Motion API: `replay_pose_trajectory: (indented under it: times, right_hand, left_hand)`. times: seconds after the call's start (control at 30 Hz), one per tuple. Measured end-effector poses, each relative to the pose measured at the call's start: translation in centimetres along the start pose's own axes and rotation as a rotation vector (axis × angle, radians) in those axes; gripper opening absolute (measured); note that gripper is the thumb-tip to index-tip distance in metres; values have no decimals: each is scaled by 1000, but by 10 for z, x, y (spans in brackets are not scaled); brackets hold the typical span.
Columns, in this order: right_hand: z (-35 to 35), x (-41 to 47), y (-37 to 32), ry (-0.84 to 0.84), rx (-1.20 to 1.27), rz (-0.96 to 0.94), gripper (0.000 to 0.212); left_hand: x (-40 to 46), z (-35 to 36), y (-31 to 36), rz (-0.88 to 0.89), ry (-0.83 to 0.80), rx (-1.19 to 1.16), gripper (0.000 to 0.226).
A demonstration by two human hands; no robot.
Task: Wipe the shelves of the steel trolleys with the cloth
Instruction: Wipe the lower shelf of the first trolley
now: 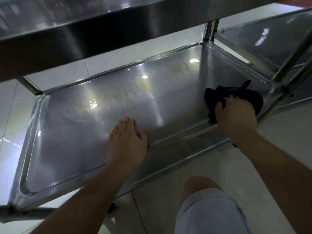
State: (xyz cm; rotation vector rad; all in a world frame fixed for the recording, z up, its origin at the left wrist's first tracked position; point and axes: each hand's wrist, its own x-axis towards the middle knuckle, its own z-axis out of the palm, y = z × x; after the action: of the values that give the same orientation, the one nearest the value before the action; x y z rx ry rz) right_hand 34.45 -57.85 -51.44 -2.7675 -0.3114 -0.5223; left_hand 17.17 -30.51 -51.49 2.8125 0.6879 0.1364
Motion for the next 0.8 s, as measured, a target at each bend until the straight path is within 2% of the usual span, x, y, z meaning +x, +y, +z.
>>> replay_pose_trajectory:
  times: [0.1, 0.23, 0.33, 0.5, 0.8]
  right_hand:
    - [-4, -32, -31, 71, -19, -115, 37]
    - [-8, -58, -73, 37, -172, -248, 41]
    - [-13, -68, -93, 20, -154, -344, 44]
    - [-26, -80, -123, -14, -115, -381, 48]
    - [-31, -83, -147, -120, -61, -360, 51]
  left_hand:
    - [-1, -2, 1, -7, -18, 0, 50]
    - [-3, -4, 2, -16, -16, -35, 45]
    - [-3, -6, 1, -17, -18, -68, 44]
    - [-3, -8, -2, 10, -34, -80, 54]
    - [10, -30, -13, 7, -260, -220, 56]
